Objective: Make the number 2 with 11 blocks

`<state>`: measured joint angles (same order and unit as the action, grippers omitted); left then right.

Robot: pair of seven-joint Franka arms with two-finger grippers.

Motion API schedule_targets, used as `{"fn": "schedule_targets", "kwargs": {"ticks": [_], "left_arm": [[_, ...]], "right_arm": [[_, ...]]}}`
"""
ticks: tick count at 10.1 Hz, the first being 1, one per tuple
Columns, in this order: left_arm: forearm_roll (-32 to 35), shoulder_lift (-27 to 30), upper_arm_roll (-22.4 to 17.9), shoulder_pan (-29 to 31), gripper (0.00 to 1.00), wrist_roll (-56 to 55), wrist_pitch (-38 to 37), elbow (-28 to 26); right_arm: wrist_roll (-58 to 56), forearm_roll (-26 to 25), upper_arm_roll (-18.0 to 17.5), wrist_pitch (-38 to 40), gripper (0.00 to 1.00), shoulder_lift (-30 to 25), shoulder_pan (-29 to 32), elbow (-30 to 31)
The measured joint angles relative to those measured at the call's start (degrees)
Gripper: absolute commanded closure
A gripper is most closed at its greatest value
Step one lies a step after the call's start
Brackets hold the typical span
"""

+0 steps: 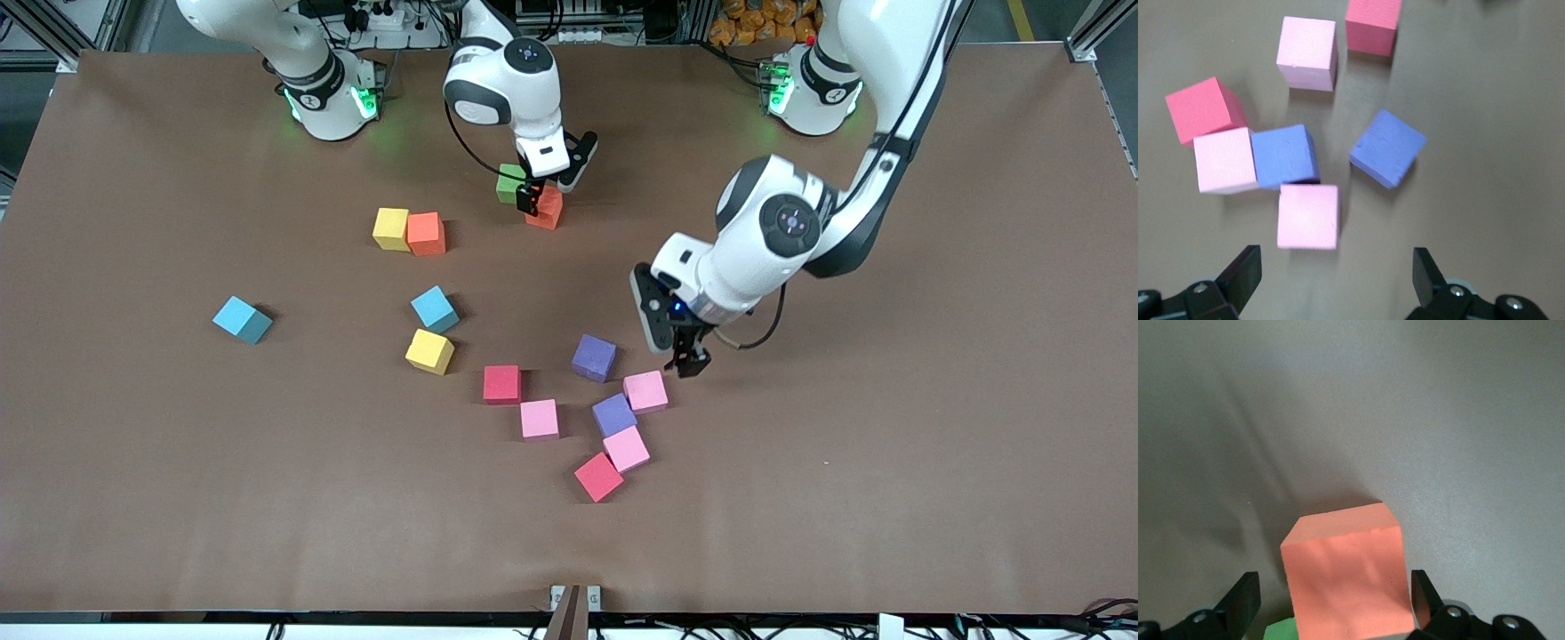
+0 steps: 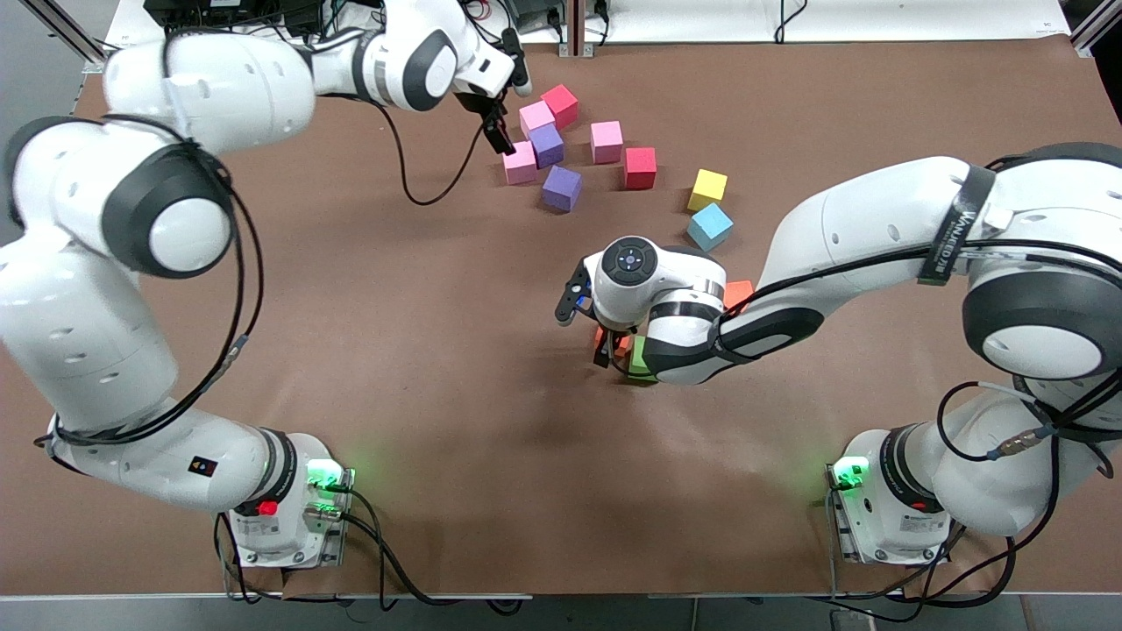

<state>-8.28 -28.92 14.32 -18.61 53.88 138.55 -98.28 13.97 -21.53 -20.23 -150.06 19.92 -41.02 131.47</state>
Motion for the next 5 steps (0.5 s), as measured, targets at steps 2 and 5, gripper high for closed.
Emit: {"fn": "schedule_targets", "kwargs": {"ticks": [2,5], "left_arm": [[0.0,-5.3,0.4,-0.4,0.0,4.4,1.2,4.3],[0.0,-8.7,0.9,-2.8,0.0,5.7,1.2,8.5]], "right_arm": [[-0.1,-2.2,0.1,0.0,1.0,1.4,0.0,-1.3],[-1.1,-6.9,0.1,0.0,1.0,2.6,0.0,-3.2]]}}
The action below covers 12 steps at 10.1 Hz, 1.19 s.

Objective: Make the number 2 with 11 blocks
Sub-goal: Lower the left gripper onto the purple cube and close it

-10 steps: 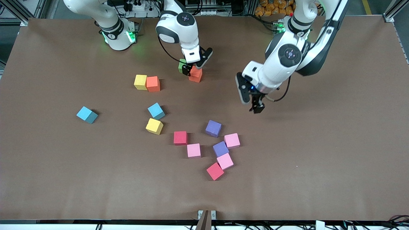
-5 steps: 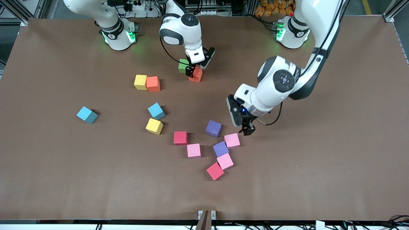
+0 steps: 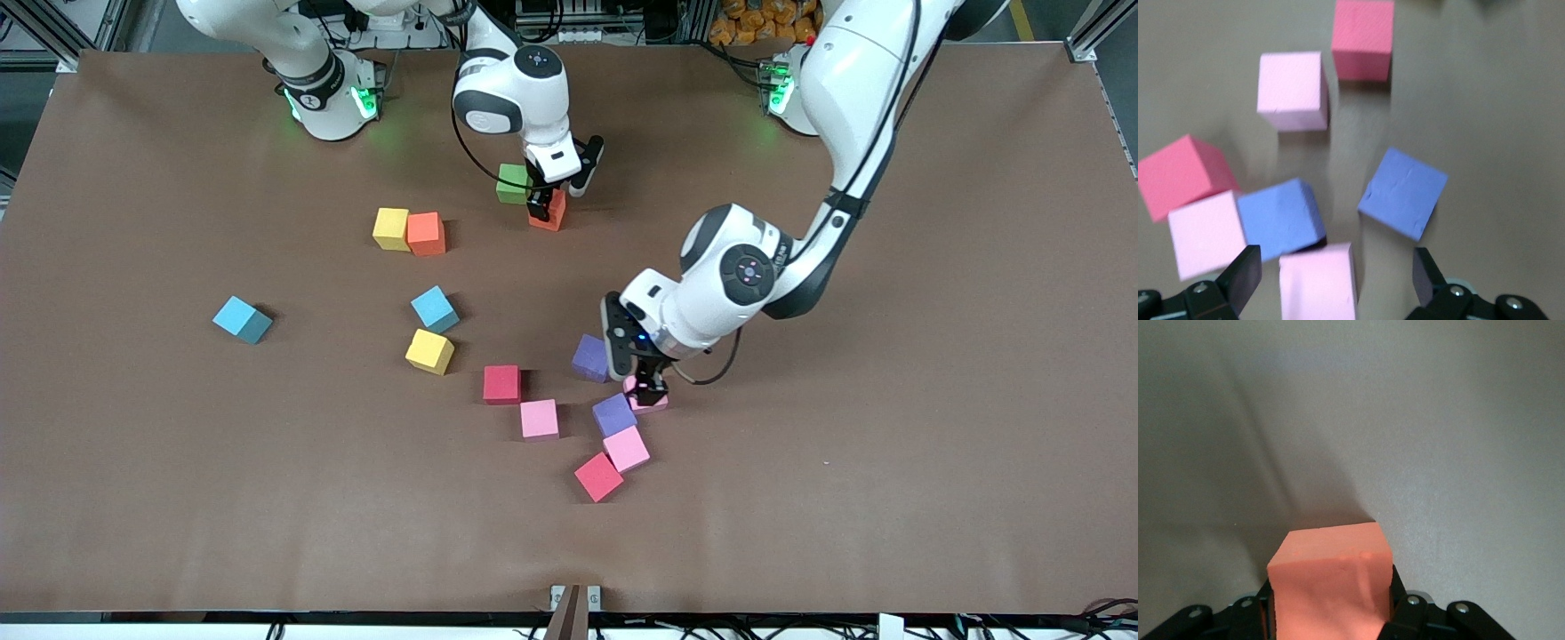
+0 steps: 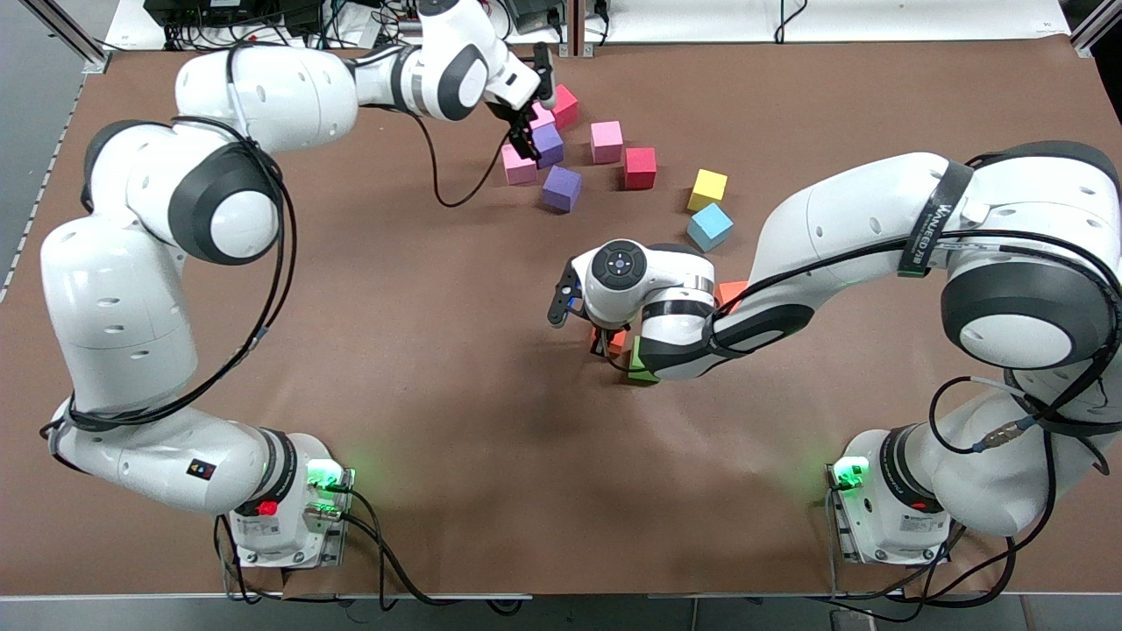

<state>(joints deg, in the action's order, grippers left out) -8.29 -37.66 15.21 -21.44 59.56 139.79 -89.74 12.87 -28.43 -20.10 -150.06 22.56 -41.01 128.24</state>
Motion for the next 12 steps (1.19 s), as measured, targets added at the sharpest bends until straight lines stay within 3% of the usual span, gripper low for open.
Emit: {"fn": "schedule_targets", "kwargs": {"ticks": [3,8,12], "left_arm": [[0.0,-0.1,0.9,-2.0,0.0,1.2,-0.1,0.1],[-0.3,-2.8,0.9,-1.6,0.0,11.4,0.0,0.1],[-4.7,-5.1,0.9,-1.6,0.0,21.5,1.2,0.2]], "right_arm": [[-4.5,-0.1,-0.5,-0.7,1.0,0.1,-0.1,-0.3],[-4.5,1.1,-4.4,-0.7,1.0,-1.6,-0.5,0.0],[-4.5,1.4,-4.4,-0.1,1.0,-2.9,-0.3,3.1]]}}
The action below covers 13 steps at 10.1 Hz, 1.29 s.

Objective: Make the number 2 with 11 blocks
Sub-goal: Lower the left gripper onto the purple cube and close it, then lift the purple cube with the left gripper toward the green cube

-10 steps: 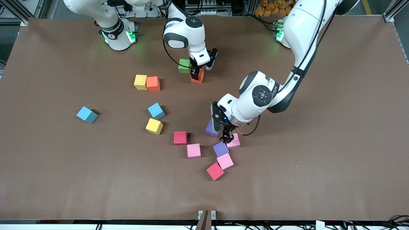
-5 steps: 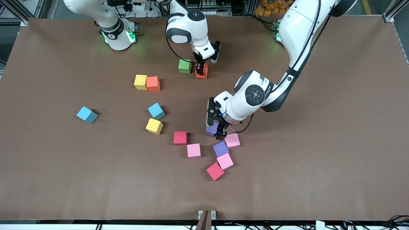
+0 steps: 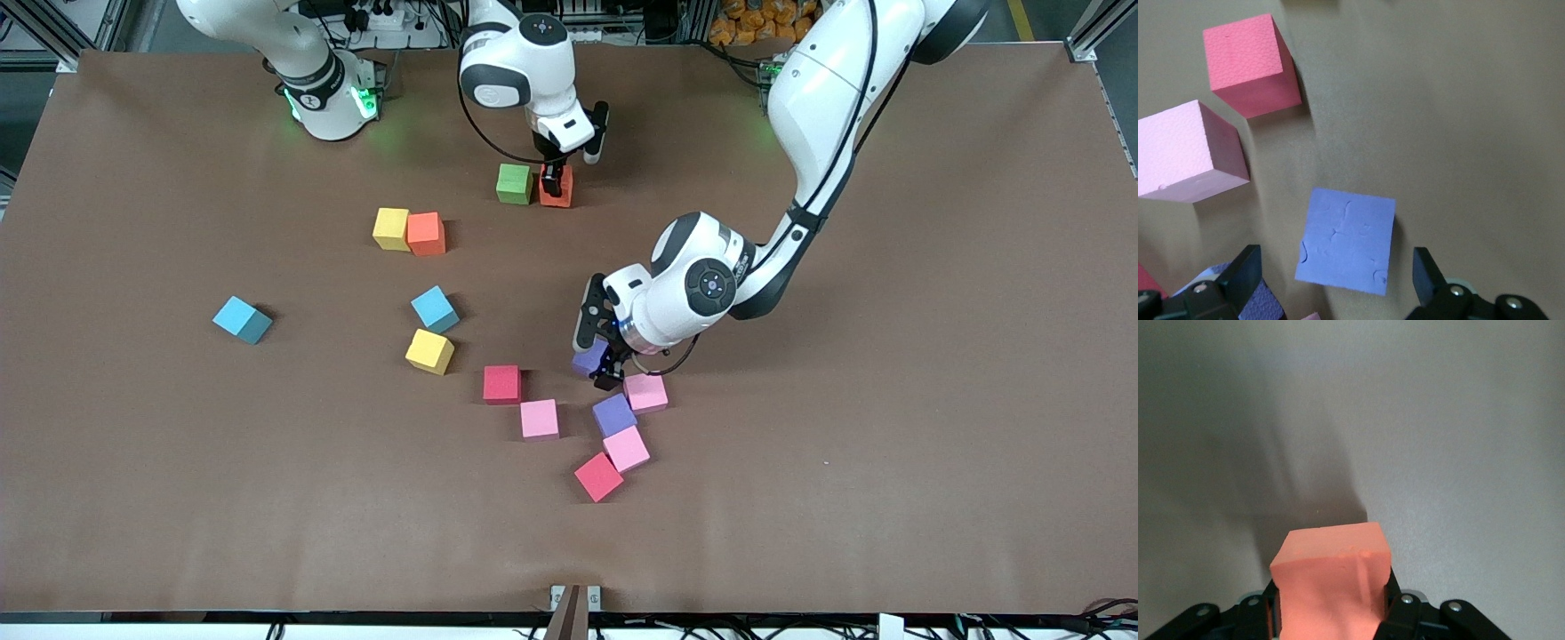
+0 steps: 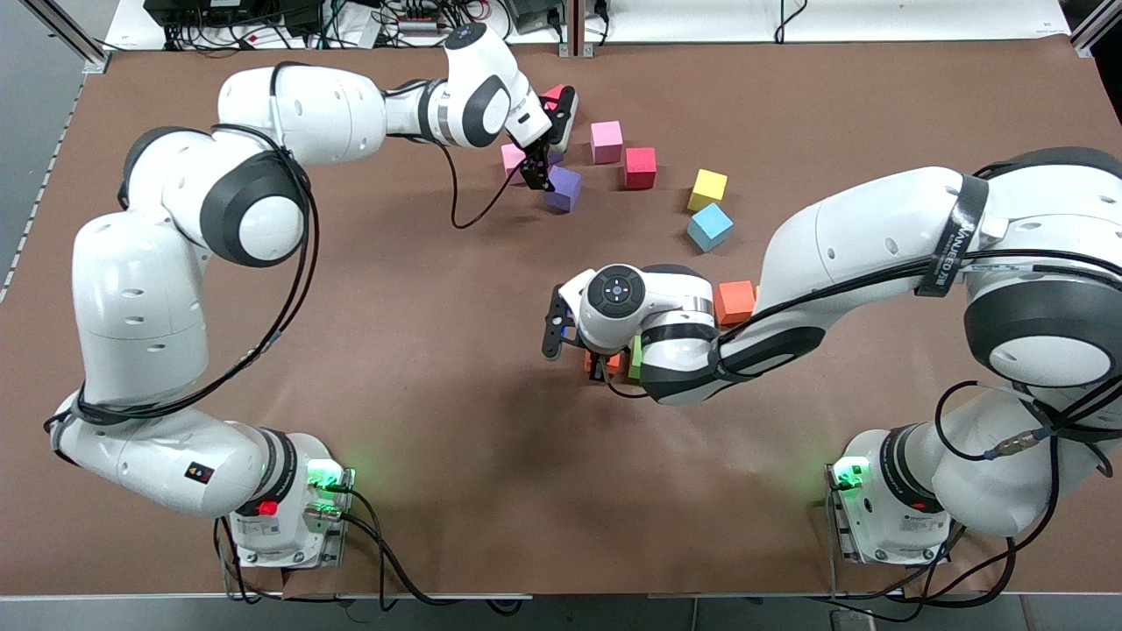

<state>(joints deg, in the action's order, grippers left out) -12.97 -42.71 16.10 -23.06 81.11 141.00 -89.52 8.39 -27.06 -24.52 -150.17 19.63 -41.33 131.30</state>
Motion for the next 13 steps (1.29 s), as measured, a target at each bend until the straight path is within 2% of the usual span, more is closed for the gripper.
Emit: {"fn": "schedule_targets", "kwargs": {"ticks": [3,10,11,12,13], "left_arm": [[-0.1,-1.0,0.0,0.2,0.0,4.1,0.0,0.0],[-0.3,-3.5,0.0,0.1,0.0,4.4,3.6,0.2],[-0.8,-4.1,0.0,0.1,0.13,4.4,4.6,0.2],[-1.3,-4.3,0.0,0.1,0.38,4.3,5.0,0.2],[-2.2,-4.3,0.0,0.0,0.53,4.3,5.0,0.2]], "right_arm": [[0.0,0.0,0.1,0.0,1.0,0.0,0.2,0.5],[-0.1,0.0,0.1,-0.1,1.0,0.0,0.2,1.4],[-0.1,0.0,0.1,-0.1,1.0,0.0,0.2,1.4],[-0.2,0.0,0.1,-0.1,1.0,0.0,0.2,1.4],[-0.3,0.0,0.1,-0.1,1.0,0.0,0.2,1.5]]}}
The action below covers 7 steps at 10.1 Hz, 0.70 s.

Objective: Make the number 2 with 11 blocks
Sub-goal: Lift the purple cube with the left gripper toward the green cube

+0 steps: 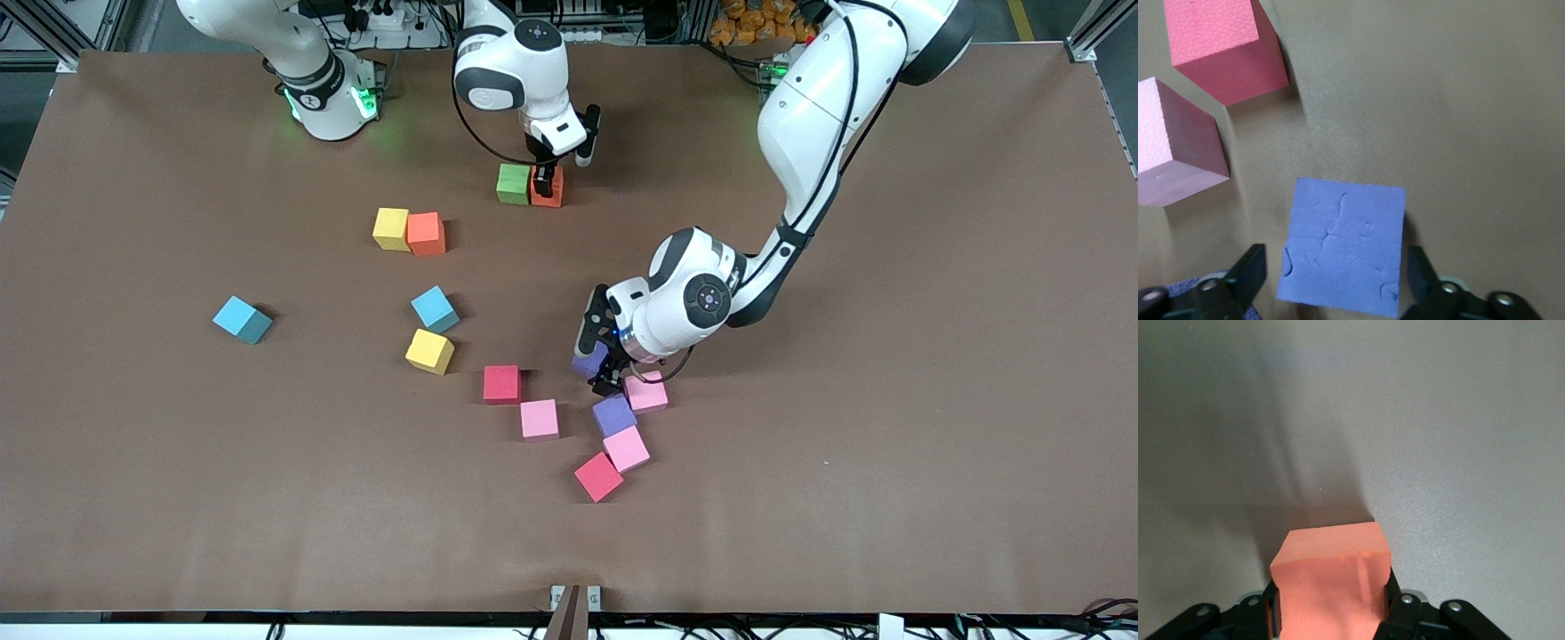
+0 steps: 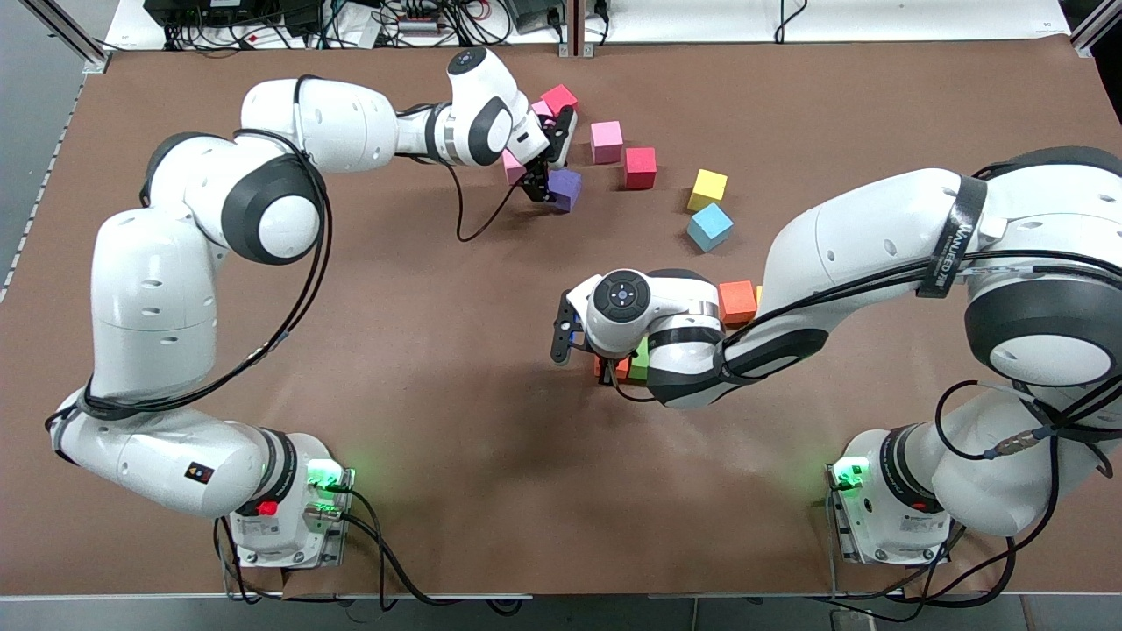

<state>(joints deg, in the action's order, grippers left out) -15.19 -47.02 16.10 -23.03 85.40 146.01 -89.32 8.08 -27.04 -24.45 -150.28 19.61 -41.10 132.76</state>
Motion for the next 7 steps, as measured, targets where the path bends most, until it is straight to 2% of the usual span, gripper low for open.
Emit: {"fn": "schedule_targets", "kwargs": {"ticks": [2,3,7], "left_arm": [[-1.0,0.0,0.0,0.0,0.82,-0.4,0.0,0.2],[-1.0,0.0,0.0,0.0,0.94,-0.8,0.0,0.2],[-1.2,0.9,0.0,0.1,0.96,-5.3,0.1,0.3]], "right_arm": [[-0.1,0.0,0.0,0.0,1.0,0.0,0.0,0.0],[-0.1,0.0,0.0,-0.1,1.0,0.0,0.0,0.1],[-0.6,0.0,0.1,-0.5,1.0,0.0,0.2,0.2]]}}
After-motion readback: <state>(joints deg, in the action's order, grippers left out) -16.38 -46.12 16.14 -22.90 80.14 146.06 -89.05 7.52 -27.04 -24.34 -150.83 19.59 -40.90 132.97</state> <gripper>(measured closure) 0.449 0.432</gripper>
